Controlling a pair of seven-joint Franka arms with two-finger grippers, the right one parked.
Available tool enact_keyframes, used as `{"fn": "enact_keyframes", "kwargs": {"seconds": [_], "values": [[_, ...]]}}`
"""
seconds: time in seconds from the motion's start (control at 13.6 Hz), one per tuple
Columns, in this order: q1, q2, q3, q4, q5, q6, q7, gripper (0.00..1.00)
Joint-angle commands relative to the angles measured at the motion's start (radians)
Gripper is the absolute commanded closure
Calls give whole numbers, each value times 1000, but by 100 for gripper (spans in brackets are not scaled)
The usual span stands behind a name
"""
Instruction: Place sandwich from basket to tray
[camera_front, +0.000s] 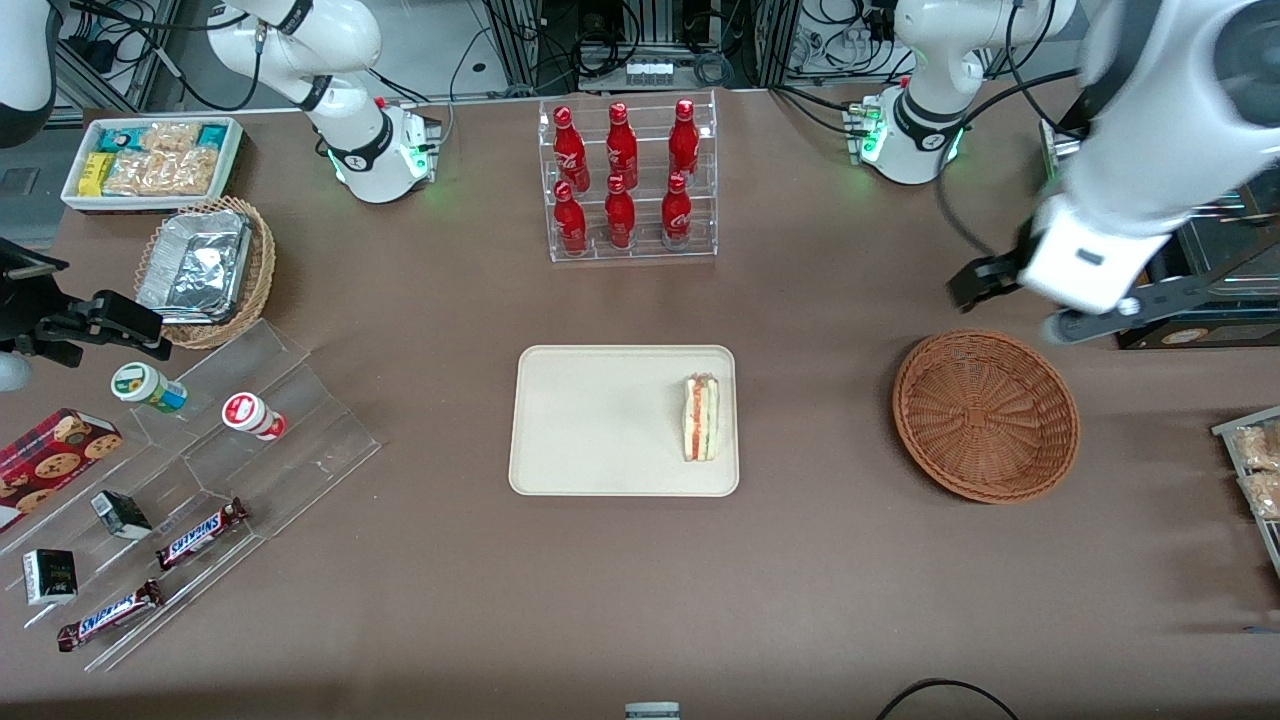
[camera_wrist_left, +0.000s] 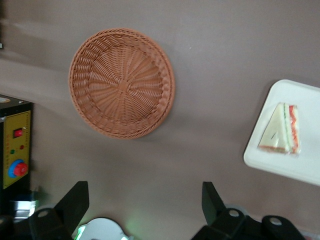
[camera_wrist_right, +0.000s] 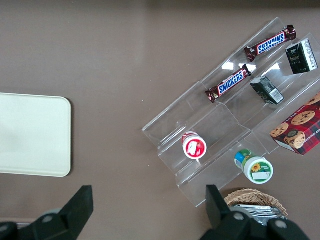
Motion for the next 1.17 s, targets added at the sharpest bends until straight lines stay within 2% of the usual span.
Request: {"fn": "enact_keyframes", "kwargs": {"seconds": [0.0, 0.15, 0.29, 0.59, 1.1], "values": [[-21, -81, 103, -39, -51, -50, 124, 0], [-55, -106, 184, -39, -58, -72, 168, 0], [-56, -142, 221, -39, -68, -115, 247, 0], [-47, -205, 232, -39, -64, -161, 293, 0], [-39, -167, 232, 17, -50, -178, 397, 0]]}}
